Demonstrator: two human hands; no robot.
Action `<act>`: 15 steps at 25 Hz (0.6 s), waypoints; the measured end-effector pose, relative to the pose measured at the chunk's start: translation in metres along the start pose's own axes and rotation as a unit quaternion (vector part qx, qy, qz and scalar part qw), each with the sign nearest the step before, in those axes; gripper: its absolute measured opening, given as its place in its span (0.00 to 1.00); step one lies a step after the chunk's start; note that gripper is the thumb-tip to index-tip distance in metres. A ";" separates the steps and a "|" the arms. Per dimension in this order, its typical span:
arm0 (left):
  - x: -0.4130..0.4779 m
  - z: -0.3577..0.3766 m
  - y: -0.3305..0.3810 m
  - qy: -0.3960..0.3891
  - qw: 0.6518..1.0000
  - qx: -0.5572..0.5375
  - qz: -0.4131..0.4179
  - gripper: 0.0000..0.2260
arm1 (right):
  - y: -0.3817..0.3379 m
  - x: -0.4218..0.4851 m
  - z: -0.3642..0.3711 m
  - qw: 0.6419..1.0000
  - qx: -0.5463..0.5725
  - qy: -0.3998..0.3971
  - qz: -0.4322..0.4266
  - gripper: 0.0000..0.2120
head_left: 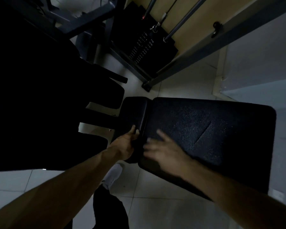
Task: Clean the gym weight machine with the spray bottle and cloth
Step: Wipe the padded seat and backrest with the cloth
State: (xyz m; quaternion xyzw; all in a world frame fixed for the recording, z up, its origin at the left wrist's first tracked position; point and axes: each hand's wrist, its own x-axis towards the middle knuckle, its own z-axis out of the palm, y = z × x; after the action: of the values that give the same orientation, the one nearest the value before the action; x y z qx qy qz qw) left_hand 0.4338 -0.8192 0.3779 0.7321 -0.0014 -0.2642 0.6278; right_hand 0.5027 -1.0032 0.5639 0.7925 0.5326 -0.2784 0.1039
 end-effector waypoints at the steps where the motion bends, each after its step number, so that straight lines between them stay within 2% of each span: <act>1: -0.007 0.003 0.006 0.004 1.000 -0.021 -0.012 0.22 | 0.020 0.014 -0.004 0.996 -0.016 0.026 0.078 0.22; 3: -0.028 0.005 0.026 0.028 0.999 0.022 -0.025 0.19 | 0.041 0.040 -0.017 0.968 0.015 0.074 0.239 0.26; 4: -0.040 0.005 0.031 0.054 0.996 0.060 -0.042 0.20 | 0.035 0.049 -0.017 0.958 0.035 0.078 0.272 0.26; 5: -0.049 0.004 0.040 0.054 0.991 0.101 -0.067 0.22 | 0.018 0.054 -0.009 0.962 0.043 0.069 0.260 0.26; 6: -0.060 0.007 0.044 0.050 0.989 0.099 -0.099 0.23 | -0.004 0.051 0.004 0.975 0.050 0.046 0.210 0.25; 8: -0.079 0.023 0.042 0.053 0.988 0.046 -0.136 0.25 | -0.050 0.026 0.024 0.997 0.052 -0.004 0.056 0.22; 9: -0.083 0.028 0.037 0.051 0.988 0.060 -0.135 0.26 | -0.059 0.010 0.028 0.999 0.047 -0.018 0.010 0.21; 12: -0.081 0.038 0.039 0.047 0.983 0.049 -0.170 0.28 | -0.039 -0.035 0.020 0.998 0.042 -0.051 -0.022 0.24; 15: -0.081 0.047 0.046 0.049 0.980 0.012 -0.191 0.29 | -0.023 -0.070 0.007 1.000 -0.020 -0.008 -0.001 0.24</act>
State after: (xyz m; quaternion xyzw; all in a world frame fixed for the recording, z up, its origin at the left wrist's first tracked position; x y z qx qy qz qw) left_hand 0.3612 -0.8448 0.4476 0.7384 0.1661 -0.3436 0.5560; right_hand 0.4607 -1.0515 0.5999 0.7878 0.5377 -0.2738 0.1236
